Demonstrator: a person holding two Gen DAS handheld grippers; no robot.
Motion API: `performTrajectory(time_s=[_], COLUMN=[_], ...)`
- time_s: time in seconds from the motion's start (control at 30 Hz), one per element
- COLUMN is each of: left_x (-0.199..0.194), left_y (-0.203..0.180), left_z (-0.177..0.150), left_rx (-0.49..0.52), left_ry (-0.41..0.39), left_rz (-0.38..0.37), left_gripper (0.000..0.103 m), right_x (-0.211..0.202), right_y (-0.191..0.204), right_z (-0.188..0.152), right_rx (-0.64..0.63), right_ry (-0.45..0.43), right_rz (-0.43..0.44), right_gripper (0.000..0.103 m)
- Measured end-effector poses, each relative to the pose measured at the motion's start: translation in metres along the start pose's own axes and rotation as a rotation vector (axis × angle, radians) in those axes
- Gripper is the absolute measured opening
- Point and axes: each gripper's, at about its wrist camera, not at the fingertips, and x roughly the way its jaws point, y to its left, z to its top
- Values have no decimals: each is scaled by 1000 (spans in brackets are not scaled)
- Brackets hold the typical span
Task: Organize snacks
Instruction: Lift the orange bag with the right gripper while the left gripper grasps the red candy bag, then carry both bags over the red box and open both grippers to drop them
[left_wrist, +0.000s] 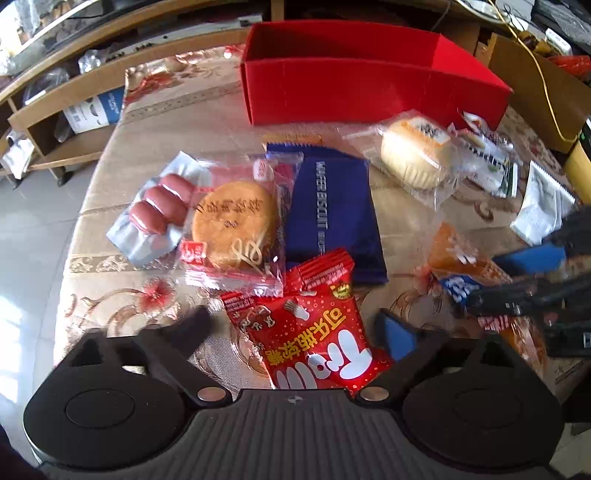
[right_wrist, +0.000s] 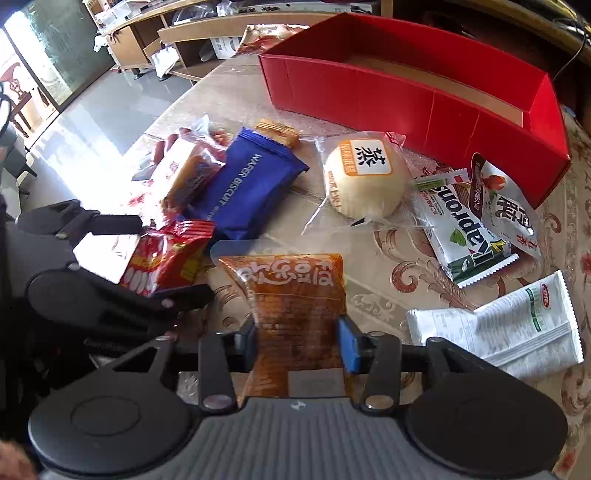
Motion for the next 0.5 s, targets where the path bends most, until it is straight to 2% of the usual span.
performTrajectory(time_s=[0.1, 0.47, 0.5], left_x=[-3, -13, -14], left_y=[0, -6, -7], left_z=[3, 5, 6], left_rx=[-10, -5, -5], left_ry=[-4, -12, -16], left_rz=[-18, -30, -34], left_gripper=[72, 67, 64], right_x=[-8, -34, -36], right_y=[4, -11, -12], right_z=[-3, -3, -3], right_rx=[-14, 95, 102], right_ry=[-20, -106, -113], right_rz=[0, 11, 18], right_gripper=[25, 19, 19])
